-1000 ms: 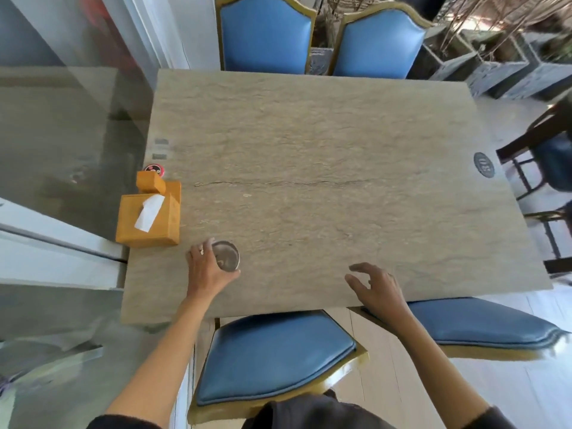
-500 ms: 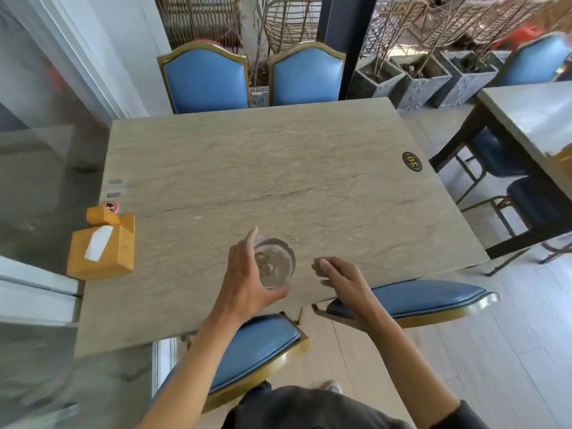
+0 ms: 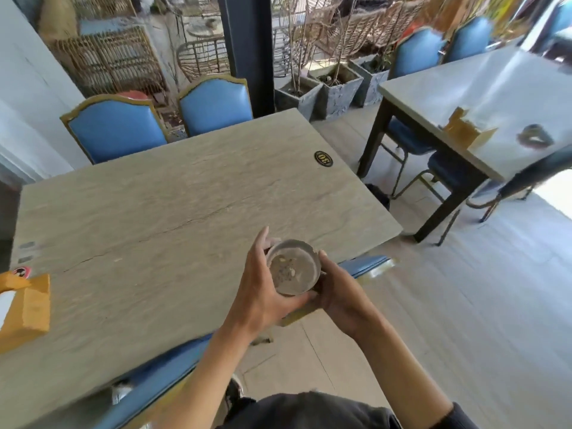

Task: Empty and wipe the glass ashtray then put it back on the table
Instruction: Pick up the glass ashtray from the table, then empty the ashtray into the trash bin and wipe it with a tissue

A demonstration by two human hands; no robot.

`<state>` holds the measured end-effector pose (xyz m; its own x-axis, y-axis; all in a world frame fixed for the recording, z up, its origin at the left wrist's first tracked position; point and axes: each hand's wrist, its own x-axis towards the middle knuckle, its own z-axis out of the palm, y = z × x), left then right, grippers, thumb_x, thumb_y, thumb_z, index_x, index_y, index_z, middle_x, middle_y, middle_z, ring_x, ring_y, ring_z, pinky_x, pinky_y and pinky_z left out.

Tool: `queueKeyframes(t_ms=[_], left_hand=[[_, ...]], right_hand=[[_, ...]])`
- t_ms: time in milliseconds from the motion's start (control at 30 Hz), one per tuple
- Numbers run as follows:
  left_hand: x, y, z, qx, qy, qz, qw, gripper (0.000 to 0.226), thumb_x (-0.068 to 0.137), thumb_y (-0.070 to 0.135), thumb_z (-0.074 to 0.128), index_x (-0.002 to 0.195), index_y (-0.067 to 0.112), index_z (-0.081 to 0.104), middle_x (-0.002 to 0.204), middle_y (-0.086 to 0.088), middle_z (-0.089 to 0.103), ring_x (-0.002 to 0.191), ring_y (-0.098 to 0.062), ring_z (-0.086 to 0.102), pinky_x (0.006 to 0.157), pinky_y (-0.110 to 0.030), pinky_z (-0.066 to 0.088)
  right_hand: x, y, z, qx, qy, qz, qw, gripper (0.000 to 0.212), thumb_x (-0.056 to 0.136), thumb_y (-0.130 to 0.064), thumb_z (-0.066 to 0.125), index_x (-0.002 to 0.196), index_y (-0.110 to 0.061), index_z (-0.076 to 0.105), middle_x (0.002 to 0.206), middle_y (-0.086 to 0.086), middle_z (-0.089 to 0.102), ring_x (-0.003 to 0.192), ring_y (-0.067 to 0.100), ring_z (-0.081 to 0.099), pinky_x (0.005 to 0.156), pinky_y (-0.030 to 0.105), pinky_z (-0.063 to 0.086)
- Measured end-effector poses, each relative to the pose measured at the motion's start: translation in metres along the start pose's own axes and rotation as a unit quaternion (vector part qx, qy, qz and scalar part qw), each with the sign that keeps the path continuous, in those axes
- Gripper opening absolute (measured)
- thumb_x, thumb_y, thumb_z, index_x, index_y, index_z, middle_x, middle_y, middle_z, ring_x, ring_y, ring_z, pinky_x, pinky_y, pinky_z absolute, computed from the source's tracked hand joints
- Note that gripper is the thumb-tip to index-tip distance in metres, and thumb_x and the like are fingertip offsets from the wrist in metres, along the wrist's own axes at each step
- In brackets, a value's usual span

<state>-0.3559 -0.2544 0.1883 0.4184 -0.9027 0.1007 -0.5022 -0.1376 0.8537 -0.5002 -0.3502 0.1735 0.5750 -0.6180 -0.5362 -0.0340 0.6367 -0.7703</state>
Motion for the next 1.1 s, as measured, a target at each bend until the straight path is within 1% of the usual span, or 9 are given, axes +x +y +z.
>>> queueKeyframes(t_ms=[167, 333, 467, 567, 633, 733, 867, 1000, 1100], left_hand=[[0.009, 0.032, 0.053, -0.017, -0.050, 0.034, 0.998, 0.138, 0.052, 0.042, 0.097, 0.155, 0.014, 0.009, 0.136, 0.005, 0.049, 0.126, -0.002, 0.050, 0.097, -0.010, 0.044], [0.024, 0.052, 0.092, -0.033, -0.105, 0.046, 0.993, 0.132, 0.054, 0.051, 0.093, 0.154, 0.023, 0.012, 0.146, 0.007, 0.045, 0.134, -0.005, 0.047, 0.102, -0.034, 0.051], [0.050, 0.064, 0.117, -0.028, -0.156, 0.066, 0.985, 0.122, 0.057, 0.053, 0.092, 0.151, 0.035, 0.016, 0.150, 0.011, 0.041, 0.136, 0.001, 0.042, 0.108, -0.024, 0.043], [0.079, 0.066, 0.138, -0.016, -0.183, 0.072, 0.980, 0.123, 0.055, 0.064, 0.088, 0.150, 0.036, 0.016, 0.152, 0.014, 0.037, 0.138, 0.000, 0.038, 0.111, -0.028, 0.041], [0.101, 0.063, 0.153, -0.017, -0.200, 0.072, 0.977, 0.119, 0.059, 0.068, 0.083, 0.151, 0.036, 0.015, 0.152, 0.016, 0.035, 0.139, 0.000, 0.037, 0.111, -0.030, 0.040], [0.136, 0.058, 0.177, -0.024, -0.225, 0.071, 0.971, 0.098, 0.076, 0.069, 0.068, 0.151, 0.036, 0.015, 0.151, 0.015, 0.035, 0.138, 0.001, 0.037, 0.110, -0.027, 0.039], [0.182, 0.053, 0.208, -0.017, -0.232, 0.046, 0.971, 0.080, 0.089, 0.056, 0.060, 0.151, 0.025, 0.021, 0.148, 0.013, 0.036, 0.134, 0.003, 0.038, 0.093, 0.001, 0.037], [0.228, 0.039, 0.239, 0.030, -0.247, 0.060, 0.967, 0.077, 0.089, 0.053, 0.061, 0.150, 0.025, 0.023, 0.145, 0.008, 0.039, 0.134, -0.001, 0.041, 0.103, -0.022, 0.041], [0.254, 0.031, 0.261, 0.058, -0.273, 0.045, 0.959, 0.077, 0.089, 0.056, 0.058, 0.151, 0.026, 0.022, 0.148, 0.006, 0.039, 0.134, -0.003, 0.041, 0.101, -0.019, 0.037]], right_hand=[[-0.019, -0.004, -0.056, 0.143, -0.023, 0.006, 0.990, 0.061, 0.106, -0.055, 0.038, 0.132, -0.010, 0.071, 0.122, 0.015, 0.074, 0.102, 0.026, 0.072, 0.083, 0.038, 0.057], [-0.026, -0.013, -0.094, 0.233, -0.014, 0.017, 0.972, 0.068, 0.101, -0.060, 0.046, 0.135, -0.004, 0.067, 0.126, 0.019, 0.072, 0.106, 0.031, 0.074, 0.080, 0.041, 0.064], [-0.019, -0.025, -0.123, 0.290, -0.008, 0.008, 0.957, 0.070, 0.097, -0.063, 0.050, 0.129, -0.004, 0.071, 0.126, 0.021, 0.071, 0.108, 0.034, 0.073, 0.096, 0.047, 0.055], [-0.006, -0.042, -0.151, 0.324, 0.003, 0.004, 0.946, 0.070, 0.098, -0.062, 0.047, 0.126, -0.003, 0.072, 0.125, 0.026, 0.069, 0.110, 0.042, 0.070, 0.088, 0.048, 0.052], [0.008, -0.056, -0.174, 0.326, 0.007, -0.007, 0.945, 0.073, 0.099, -0.063, 0.046, 0.135, -0.002, 0.065, 0.140, 0.029, 0.059, 0.130, 0.048, 0.056, 0.094, 0.049, 0.048], [0.029, -0.081, -0.212, 0.328, 0.026, -0.011, 0.944, 0.080, 0.095, -0.063, 0.051, 0.146, -0.002, 0.055, 0.156, 0.029, 0.046, 0.145, 0.047, 0.044, 0.118, 0.052, 0.034], [0.053, -0.115, -0.259, 0.333, 0.071, -0.009, 0.940, 0.078, 0.091, -0.064, 0.052, 0.143, -0.005, 0.055, 0.148, 0.029, 0.055, 0.124, 0.039, 0.061, 0.088, 0.043, 0.047], [0.073, -0.140, -0.304, 0.342, 0.105, -0.015, 0.934, 0.074, 0.090, -0.063, 0.054, 0.140, -0.008, 0.057, 0.138, 0.025, 0.061, 0.120, 0.037, 0.062, 0.084, 0.041, 0.045], [0.088, -0.155, -0.338, 0.346, 0.123, -0.009, 0.930, 0.074, 0.089, -0.063, 0.056, 0.141, -0.010, 0.056, 0.141, 0.024, 0.060, 0.123, 0.036, 0.061, 0.083, 0.040, 0.046]])
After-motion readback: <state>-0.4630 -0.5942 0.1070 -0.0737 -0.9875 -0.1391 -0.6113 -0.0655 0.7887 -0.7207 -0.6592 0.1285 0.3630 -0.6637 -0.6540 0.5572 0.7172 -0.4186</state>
